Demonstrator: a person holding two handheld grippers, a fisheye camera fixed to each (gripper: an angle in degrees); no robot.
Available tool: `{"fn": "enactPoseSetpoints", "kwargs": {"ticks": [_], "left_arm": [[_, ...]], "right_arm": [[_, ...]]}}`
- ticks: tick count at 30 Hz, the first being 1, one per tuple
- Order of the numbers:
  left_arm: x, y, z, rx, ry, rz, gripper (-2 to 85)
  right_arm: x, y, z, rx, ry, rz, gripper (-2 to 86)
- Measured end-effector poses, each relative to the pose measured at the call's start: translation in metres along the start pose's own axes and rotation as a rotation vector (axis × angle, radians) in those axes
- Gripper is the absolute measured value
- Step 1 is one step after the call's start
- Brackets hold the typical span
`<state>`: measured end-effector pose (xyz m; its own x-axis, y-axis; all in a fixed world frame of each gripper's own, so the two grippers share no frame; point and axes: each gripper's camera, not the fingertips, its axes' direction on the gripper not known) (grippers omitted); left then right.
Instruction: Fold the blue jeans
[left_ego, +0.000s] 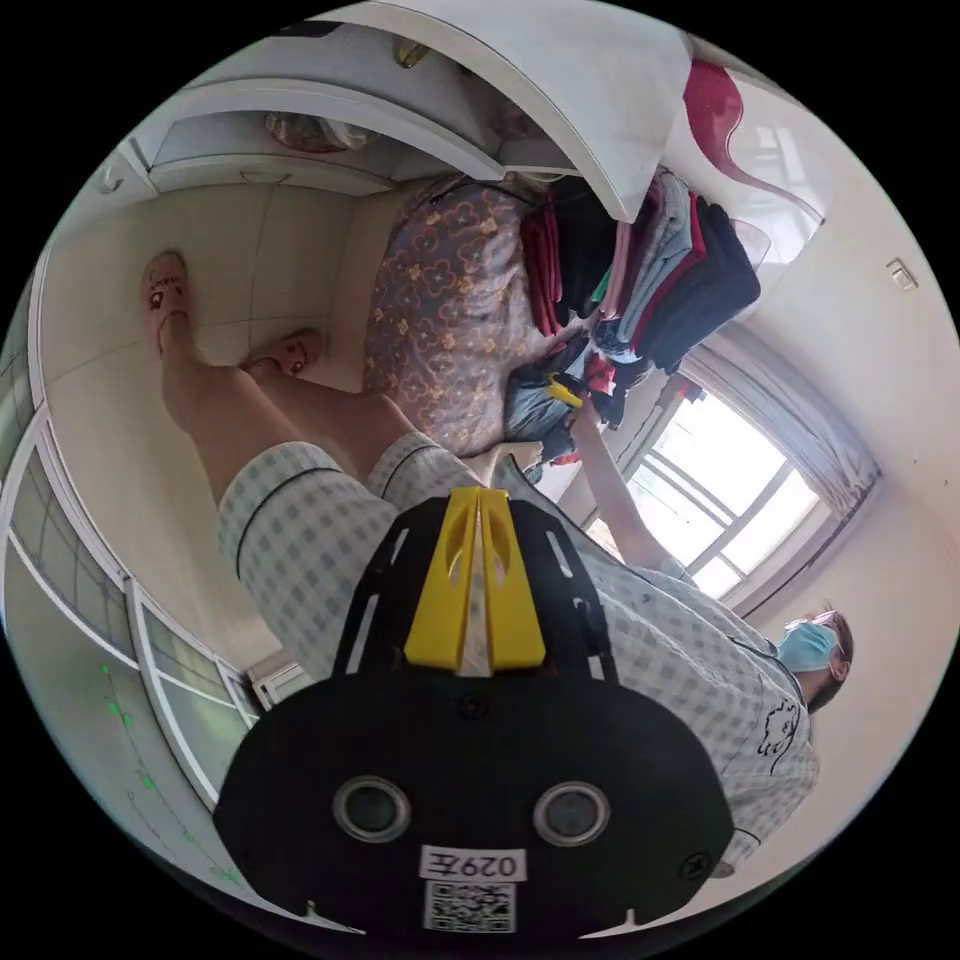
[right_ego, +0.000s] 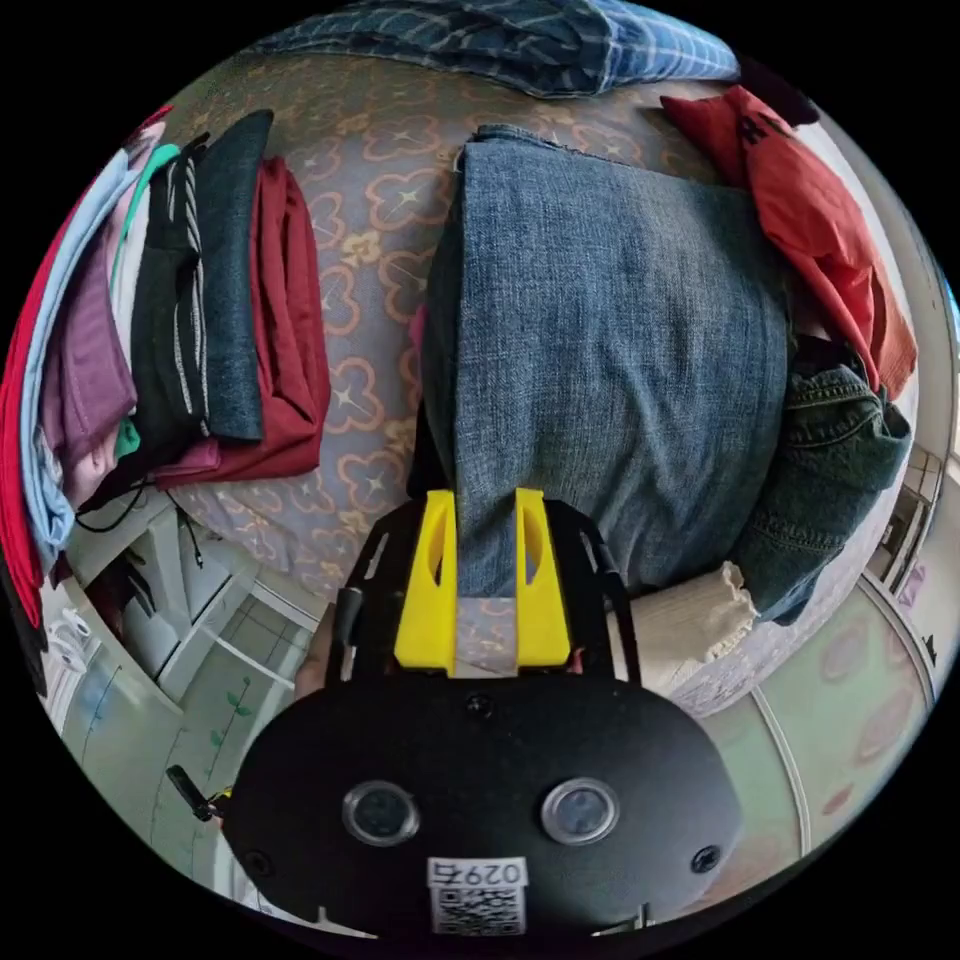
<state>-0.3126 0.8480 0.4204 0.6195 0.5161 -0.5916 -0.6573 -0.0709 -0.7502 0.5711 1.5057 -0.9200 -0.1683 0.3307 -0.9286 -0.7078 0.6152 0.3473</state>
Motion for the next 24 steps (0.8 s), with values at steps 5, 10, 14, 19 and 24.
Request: {"fn": "enactPoseSetpoints", "kwargs": {"ticks": [5,10,14,19,24], "left_arm": [[-0.016,-0.012,-0.010,-0.054,0.019,0.049,-1.0],[-0.027,-0.036,-0.023,-0.170,-0.017,0.106,-1.0],[-0.034,-0.058,-0.039,-0.242,0.038,0.158,-1.0],[-0.037,-0.077,-0.063,-0.334,0.098,0.245,-1.0],[-0.042,-0.068,-0.135,-0.370,0.077,0.374,-1.0]], "right_arm": [[0.107,0.073,-0.029,0.324,-0.590,0.127,1.9],[0.173,0.160,-0.099,0.598,-0.804,0.130,1.0],[0.181,0.247,-0.172,0.823,-0.938,-0.012,0.6],[0.123,0.329,-0.216,0.953,-0.964,-0.124,0.2],[0.040,0.401,-0.253,1.143,-1.077,-0.315,-0.1]]}}
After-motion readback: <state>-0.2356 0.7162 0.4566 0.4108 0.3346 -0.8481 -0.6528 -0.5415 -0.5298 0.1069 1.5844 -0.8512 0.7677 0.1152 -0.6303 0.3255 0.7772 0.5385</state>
